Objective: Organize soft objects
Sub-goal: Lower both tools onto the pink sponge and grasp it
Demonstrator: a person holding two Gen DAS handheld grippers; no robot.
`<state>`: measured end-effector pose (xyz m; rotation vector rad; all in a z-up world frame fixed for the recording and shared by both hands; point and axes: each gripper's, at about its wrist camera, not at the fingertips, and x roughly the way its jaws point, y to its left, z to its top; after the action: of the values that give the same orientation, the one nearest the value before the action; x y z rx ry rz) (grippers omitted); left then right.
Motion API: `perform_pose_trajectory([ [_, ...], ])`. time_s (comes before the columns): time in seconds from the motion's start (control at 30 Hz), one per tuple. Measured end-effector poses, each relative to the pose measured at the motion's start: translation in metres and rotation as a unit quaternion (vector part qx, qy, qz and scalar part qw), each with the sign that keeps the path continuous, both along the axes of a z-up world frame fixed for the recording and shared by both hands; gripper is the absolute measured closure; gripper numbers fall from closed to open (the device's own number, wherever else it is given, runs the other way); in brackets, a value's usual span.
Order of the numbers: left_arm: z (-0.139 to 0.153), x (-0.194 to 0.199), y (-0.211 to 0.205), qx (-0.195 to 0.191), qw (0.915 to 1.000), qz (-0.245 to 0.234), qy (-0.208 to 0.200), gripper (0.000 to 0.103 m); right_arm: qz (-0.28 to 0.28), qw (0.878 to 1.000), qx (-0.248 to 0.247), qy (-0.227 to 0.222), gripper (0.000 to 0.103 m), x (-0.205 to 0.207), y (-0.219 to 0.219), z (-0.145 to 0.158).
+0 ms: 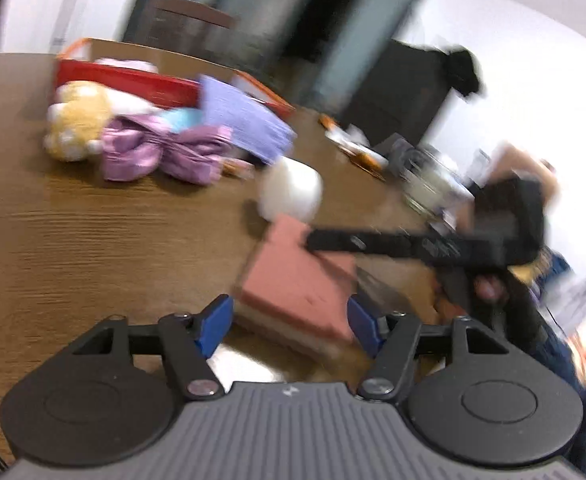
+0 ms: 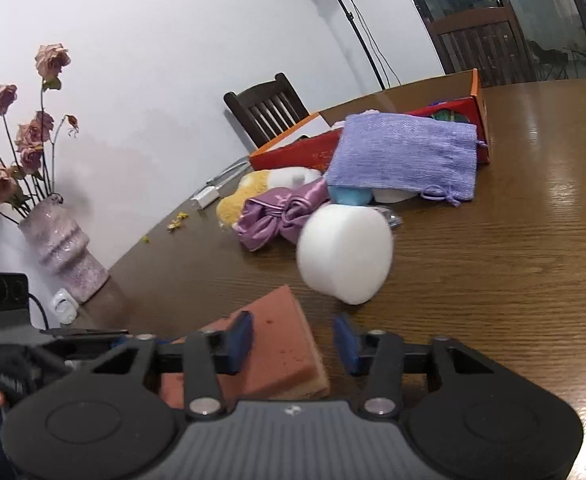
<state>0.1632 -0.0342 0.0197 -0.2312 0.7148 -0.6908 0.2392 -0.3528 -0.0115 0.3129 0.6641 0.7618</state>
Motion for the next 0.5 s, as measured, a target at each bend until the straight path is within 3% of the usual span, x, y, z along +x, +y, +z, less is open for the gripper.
perform_pose_trajectory([
  [0.1,-0.005,0.0,0.0,-0.036,0.9985,-0.034,0.022,0.04,-0.019,1.0,0.014,0.012,0.072,-0.008,0.001,-0.002],
  [0.17,-0.014,0.008,-0.008,-0.045,0.997,-0.028,0.056,0.039,-0.036,0.999,0.011,0.003,0.072,-0.016,0.005,-0.003],
  [0.23,-0.016,0.014,-0.01,-0.044,0.9974,-0.014,0.056,0.04,-0.058,0.998,-0.008,-0.014,0.072,-0.019,0.007,-0.002],
  [0.5,-0.02,0.051,0.007,-0.071,0.9924,0.015,0.1,0.049,-0.092,0.994,0.036,0.035,0.072,-0.009,-0.005,-0.009],
])
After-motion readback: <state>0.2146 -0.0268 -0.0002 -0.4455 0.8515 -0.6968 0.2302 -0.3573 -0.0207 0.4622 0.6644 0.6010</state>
